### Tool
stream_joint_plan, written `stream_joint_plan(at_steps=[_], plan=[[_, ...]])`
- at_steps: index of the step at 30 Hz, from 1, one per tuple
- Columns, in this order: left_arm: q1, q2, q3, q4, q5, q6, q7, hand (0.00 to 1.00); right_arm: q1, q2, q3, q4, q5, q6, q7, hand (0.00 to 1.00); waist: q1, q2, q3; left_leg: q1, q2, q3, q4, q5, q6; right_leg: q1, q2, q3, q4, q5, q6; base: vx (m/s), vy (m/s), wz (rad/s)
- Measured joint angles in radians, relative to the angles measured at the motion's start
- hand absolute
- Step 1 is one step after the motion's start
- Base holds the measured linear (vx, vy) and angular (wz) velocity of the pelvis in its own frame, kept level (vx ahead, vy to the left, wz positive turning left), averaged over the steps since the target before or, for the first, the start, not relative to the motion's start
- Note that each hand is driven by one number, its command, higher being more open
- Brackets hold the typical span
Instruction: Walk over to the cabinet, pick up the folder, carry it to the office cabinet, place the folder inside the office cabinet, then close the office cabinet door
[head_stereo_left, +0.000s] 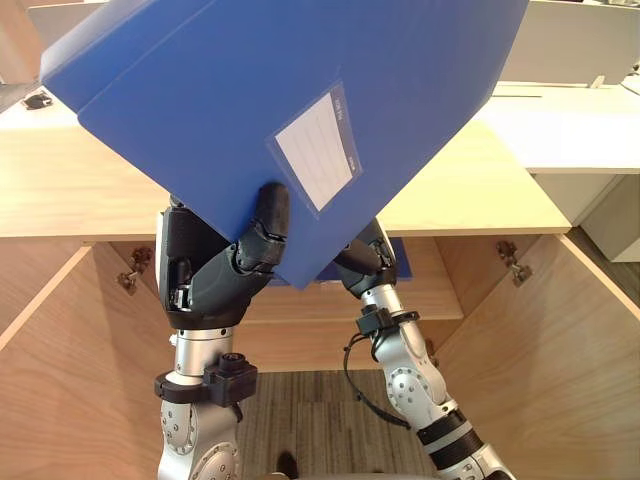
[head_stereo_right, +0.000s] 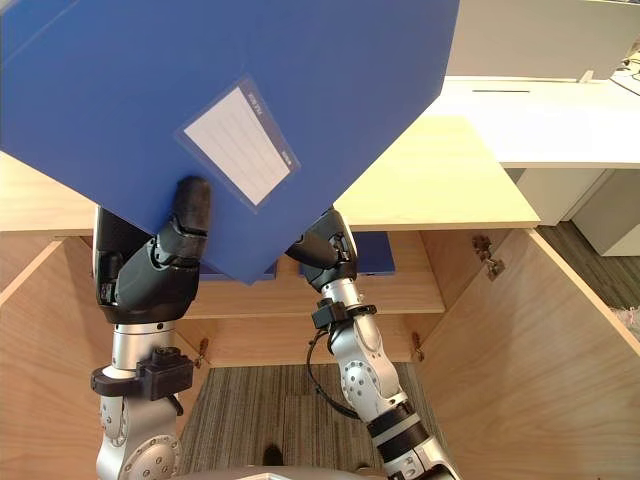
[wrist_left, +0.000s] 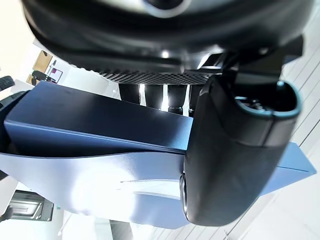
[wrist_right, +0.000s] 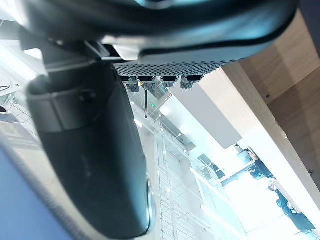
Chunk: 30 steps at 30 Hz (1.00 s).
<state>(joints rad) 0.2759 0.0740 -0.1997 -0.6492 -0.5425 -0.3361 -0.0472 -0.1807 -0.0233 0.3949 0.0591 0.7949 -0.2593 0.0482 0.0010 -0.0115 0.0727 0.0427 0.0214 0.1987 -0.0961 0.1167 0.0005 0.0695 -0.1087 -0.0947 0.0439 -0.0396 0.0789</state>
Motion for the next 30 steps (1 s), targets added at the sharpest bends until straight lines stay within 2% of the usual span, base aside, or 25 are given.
stream_joint_plan(at_steps=[9,22,30], plan=[[0.012,-0.023,0.049,0.071,-0.013,-0.008,-0.005,0.0,0.002,0.0,-0.029,0.004,-0.001,0.006,0.001,1.0,0.004,0.0,-0.001,-0.013,0.001,-0.019,0.0,0.008,-0.001,-0.004,0.001,-0.018,-0.001,0.0,0.0,-0.01,-0.001,0.05],[0.032,-0.029,0.174,0.078,-0.007,0.005,0.001,0.0,0.039,0.002,-0.087,0.082,-0.002,0.019,0.071,1.0,0.003,0.001,-0.002,-0.017,0.001,-0.029,-0.001,0.015,-0.001,-0.003,0.002,-0.027,0.001,0.0,-0.001,0.0,0.0,0.01],[0.032,-0.035,0.215,0.077,-0.119,0.006,-0.038,0.0,0.041,0.005,-0.128,0.121,0.042,0.019,0.125,1.0,0.004,0.0,-0.005,-0.018,0.001,-0.03,-0.001,0.018,0.0,-0.004,0.001,-0.03,-0.003,-0.002,-0.006,0.0,0.001,0.0]])
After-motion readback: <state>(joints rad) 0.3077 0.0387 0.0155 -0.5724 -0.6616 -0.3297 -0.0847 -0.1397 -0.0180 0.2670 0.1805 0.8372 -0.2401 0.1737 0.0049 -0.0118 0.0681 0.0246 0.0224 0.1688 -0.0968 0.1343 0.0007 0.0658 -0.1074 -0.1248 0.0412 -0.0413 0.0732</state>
